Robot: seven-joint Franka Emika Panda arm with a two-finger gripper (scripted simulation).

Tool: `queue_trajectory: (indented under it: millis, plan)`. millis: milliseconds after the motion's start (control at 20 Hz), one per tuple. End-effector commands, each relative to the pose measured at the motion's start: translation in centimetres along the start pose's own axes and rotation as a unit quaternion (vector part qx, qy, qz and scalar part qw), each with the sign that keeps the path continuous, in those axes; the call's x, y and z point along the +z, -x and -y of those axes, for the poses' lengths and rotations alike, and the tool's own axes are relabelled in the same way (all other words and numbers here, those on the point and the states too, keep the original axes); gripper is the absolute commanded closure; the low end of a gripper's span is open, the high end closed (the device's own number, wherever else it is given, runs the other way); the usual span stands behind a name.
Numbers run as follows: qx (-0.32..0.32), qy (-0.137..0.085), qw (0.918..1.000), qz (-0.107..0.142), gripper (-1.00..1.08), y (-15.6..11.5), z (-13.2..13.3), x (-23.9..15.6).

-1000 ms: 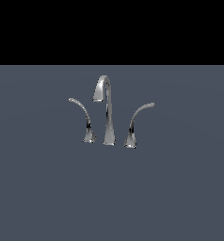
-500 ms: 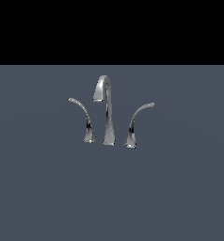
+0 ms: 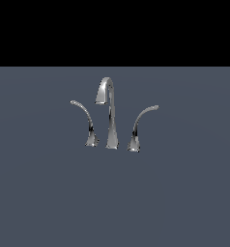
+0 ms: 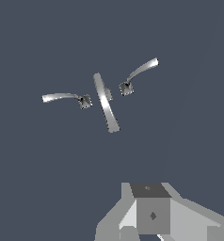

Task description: Turn on the faucet by rotating a designated handle.

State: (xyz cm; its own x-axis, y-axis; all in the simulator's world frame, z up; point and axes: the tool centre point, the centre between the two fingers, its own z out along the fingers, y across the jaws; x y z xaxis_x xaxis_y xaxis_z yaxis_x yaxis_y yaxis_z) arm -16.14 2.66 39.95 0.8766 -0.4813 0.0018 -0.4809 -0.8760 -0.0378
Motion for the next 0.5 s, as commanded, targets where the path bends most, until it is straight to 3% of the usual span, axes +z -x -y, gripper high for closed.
queue_trajectory:
  millis: [0, 450]
  plan:
    - [0.034, 0.0, 0.9994, -0.001, 1.08, -1.2, 0.5, 1.3]
    - [0.154, 0.002, 0.988, -0.002, 1.08, -5.6, 1.6, 5.7]
